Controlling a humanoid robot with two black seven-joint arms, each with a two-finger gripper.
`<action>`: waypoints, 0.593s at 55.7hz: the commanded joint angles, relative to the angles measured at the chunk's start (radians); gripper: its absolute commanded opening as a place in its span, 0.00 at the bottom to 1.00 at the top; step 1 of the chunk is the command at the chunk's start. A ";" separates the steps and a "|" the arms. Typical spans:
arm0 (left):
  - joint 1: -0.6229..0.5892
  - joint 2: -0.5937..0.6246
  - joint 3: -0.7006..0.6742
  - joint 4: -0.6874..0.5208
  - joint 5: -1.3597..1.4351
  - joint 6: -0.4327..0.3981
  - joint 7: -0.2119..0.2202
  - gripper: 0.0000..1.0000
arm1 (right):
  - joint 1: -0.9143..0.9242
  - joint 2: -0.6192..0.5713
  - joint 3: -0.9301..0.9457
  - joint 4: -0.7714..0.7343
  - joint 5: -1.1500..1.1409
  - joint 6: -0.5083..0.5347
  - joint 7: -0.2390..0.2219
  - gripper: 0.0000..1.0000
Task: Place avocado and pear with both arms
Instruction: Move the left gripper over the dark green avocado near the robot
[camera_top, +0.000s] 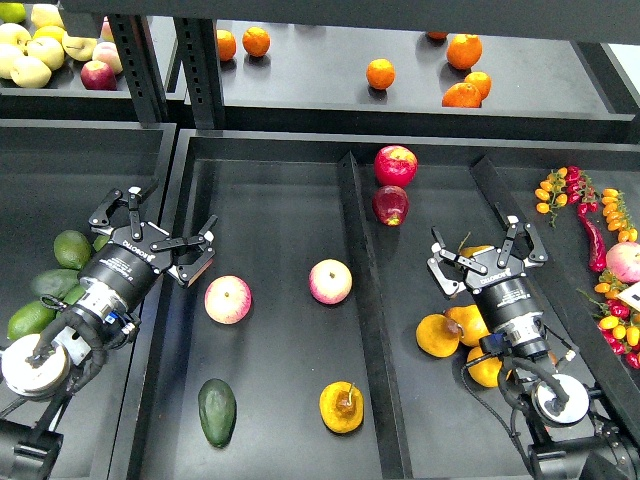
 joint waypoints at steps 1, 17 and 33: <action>0.000 0.000 -0.003 0.001 0.000 -0.001 0.014 1.00 | 0.001 0.000 -0.009 -0.002 -0.001 0.000 0.000 1.00; -0.009 0.000 -0.046 0.008 0.005 -0.031 0.000 1.00 | 0.001 0.000 -0.007 -0.002 -0.001 0.000 0.000 1.00; -0.008 0.000 -0.048 0.002 0.004 -0.035 0.006 1.00 | 0.001 0.000 -0.007 -0.002 -0.001 0.000 0.000 1.00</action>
